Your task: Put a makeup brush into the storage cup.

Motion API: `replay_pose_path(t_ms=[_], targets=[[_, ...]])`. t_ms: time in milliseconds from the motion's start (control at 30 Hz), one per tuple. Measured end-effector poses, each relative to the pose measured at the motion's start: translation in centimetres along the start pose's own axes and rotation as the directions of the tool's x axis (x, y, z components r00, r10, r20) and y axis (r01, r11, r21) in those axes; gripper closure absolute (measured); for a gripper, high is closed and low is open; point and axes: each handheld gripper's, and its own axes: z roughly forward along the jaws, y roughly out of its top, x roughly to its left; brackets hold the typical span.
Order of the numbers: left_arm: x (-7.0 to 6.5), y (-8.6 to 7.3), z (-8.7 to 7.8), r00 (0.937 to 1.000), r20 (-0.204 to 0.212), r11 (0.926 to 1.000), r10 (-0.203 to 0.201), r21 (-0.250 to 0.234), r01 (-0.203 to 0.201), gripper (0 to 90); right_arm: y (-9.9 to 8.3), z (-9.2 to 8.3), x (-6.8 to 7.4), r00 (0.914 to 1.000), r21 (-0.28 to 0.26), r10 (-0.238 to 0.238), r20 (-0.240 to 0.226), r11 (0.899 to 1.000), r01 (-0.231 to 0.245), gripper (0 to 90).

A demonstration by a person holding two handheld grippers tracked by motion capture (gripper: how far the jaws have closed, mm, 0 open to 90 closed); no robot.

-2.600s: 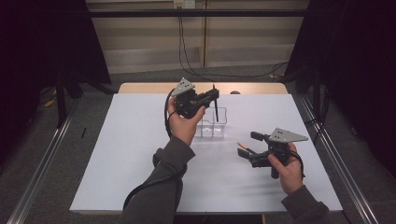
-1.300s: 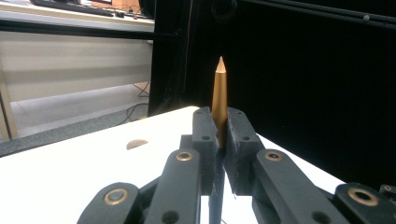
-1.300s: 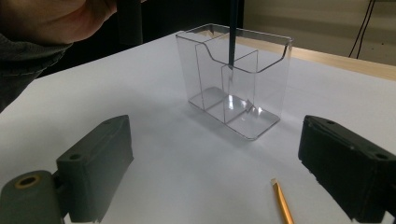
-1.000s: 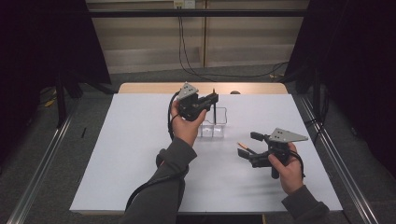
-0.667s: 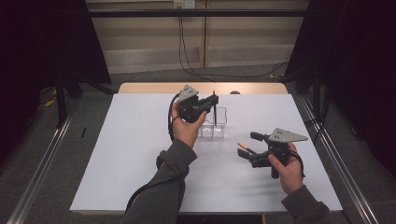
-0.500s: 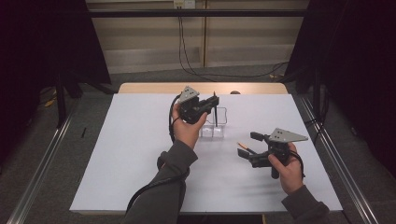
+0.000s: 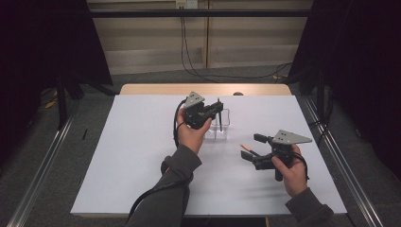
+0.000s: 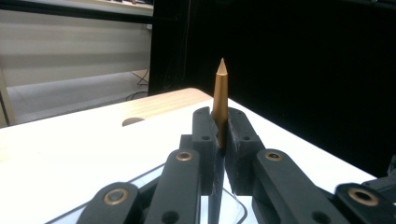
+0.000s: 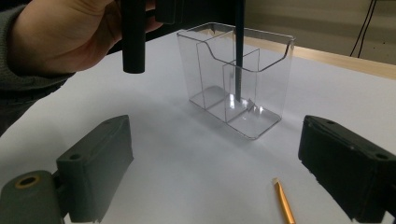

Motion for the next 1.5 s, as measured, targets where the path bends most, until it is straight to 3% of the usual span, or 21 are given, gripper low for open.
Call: replay_pose_path(t_ms=[467, 900, 1500], targets=[[-0.1, -1.3, 0.4, 0.9997, -0.004, 0.9997, -0.023, 0.012, 0.023, 83.5, 0.0, 0.0, 0.0, 1.0000, 0.002, 0.001, 0.000, 1.000, -0.001, 9.3], [-0.2, -2.0, 0.8, 1.0000, -0.006, 0.9988, -0.008, 0.049, 0.008, 83.4, -0.1, -0.1, -0.1, 1.0000, 0.001, 0.005, -0.001, 1.000, -0.005, 9.3], [-0.1, -2.4, 1.1, 0.9999, -0.006, 0.9977, -0.014, 0.067, 0.015, 83.4, 0.0, 0.0, -0.1, 1.0000, 0.001, 0.003, -0.006, 1.000, -0.003, 9.3]])
